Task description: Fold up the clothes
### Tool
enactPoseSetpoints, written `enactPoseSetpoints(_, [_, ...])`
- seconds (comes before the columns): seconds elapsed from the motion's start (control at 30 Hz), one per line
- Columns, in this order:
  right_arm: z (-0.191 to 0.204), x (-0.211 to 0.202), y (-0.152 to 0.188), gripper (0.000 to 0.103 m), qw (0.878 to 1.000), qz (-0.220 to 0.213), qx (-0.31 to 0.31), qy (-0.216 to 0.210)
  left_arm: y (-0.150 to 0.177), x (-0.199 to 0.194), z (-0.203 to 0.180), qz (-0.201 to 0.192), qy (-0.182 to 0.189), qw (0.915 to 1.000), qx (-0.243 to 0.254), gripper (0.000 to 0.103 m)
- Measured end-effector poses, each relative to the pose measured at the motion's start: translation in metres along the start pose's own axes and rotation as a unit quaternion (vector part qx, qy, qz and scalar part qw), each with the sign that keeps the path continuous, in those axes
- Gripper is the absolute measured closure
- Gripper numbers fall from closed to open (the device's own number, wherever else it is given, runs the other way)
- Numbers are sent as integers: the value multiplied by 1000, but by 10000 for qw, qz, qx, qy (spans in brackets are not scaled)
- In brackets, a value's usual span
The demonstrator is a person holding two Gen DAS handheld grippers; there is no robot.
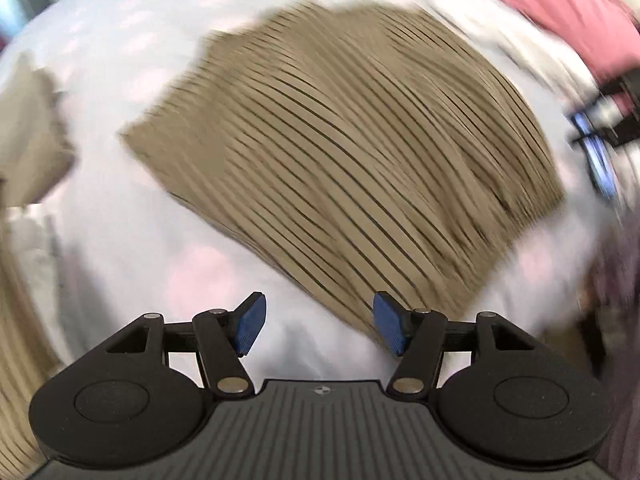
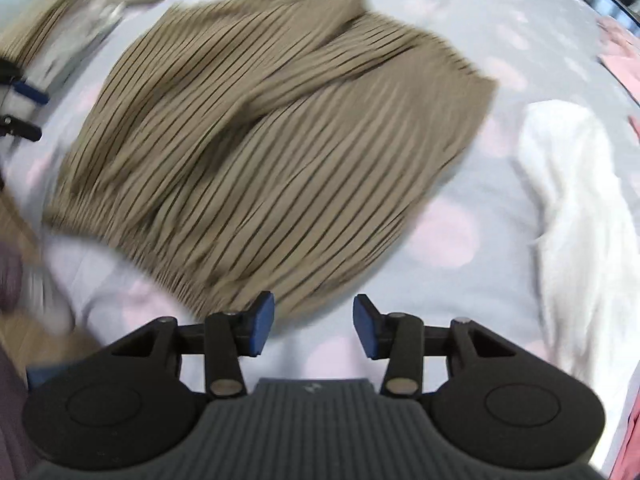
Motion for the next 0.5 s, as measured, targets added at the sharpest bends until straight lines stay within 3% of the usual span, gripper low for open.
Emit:
enactPoseSetpoints(0.2, [-51, 30, -52, 55, 9920, -397, 1160, 302, -53, 9, 57, -712, -492, 9940, -672, 45])
enactPoseSetpoints(0.5, [-110, 88, -101, 55, 9714, -765, 2194, 497, -89, 60, 128, -859, -897, 9824, -1397, 45])
Point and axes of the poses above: each gripper's, at about its wrist camera, not at the fingertips, and x roughly the way its jaws point, z to its left, y to its underside, the point moved 2 cm from there along x, roughly the way its jaws point, and after that the axes turned 11 degrees about y, right-handed, at the moved point
